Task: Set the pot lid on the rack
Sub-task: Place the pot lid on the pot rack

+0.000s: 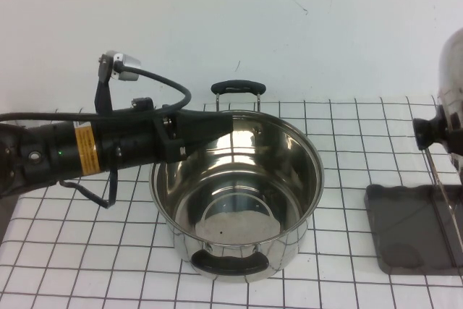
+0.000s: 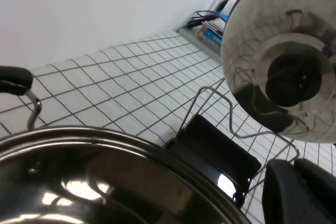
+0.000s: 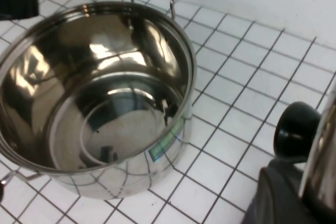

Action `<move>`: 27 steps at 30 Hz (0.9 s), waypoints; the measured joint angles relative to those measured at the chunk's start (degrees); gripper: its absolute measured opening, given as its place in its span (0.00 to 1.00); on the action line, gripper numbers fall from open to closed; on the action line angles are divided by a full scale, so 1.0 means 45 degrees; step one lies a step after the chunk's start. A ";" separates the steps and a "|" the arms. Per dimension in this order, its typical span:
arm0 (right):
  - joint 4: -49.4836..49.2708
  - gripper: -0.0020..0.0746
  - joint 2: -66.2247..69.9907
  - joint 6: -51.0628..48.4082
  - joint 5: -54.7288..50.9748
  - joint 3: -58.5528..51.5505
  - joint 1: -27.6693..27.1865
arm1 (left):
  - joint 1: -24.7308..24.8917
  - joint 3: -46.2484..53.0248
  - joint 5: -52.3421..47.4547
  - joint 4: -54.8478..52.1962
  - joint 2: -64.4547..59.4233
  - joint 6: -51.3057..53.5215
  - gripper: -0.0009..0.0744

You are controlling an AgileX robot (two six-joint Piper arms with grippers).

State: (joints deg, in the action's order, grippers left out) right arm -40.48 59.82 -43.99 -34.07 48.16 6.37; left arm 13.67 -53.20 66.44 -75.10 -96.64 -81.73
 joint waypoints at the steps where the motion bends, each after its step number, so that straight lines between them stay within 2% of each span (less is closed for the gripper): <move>1: 0.0023 0.14 0.0149 0.0054 0.0024 0.0000 0.0000 | 0.0000 0.0000 0.0018 -0.0120 0.0000 0.0000 0.01; 12: 0.0405 0.15 0.2019 0.0444 0.0332 0.0000 0.0000 | 0.0000 0.0000 0.0028 -0.0683 0.0000 -0.0234 0.01; 20: 0.0619 0.32 0.2149 0.0580 0.0546 0.0000 0.0000 | 0.0000 0.0000 0.0048 -0.1092 0.0021 -0.0261 0.01; 27: 0.1292 0.34 0.2149 0.0882 -0.0009 0.0000 0.0000 | 0.0000 0.0000 0.0057 -0.1573 0.0021 -0.0484 0.01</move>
State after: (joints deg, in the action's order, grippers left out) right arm -34.67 69.49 -40.02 -34.11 48.16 6.37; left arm 13.67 -53.20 66.69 -82.18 -96.55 -83.91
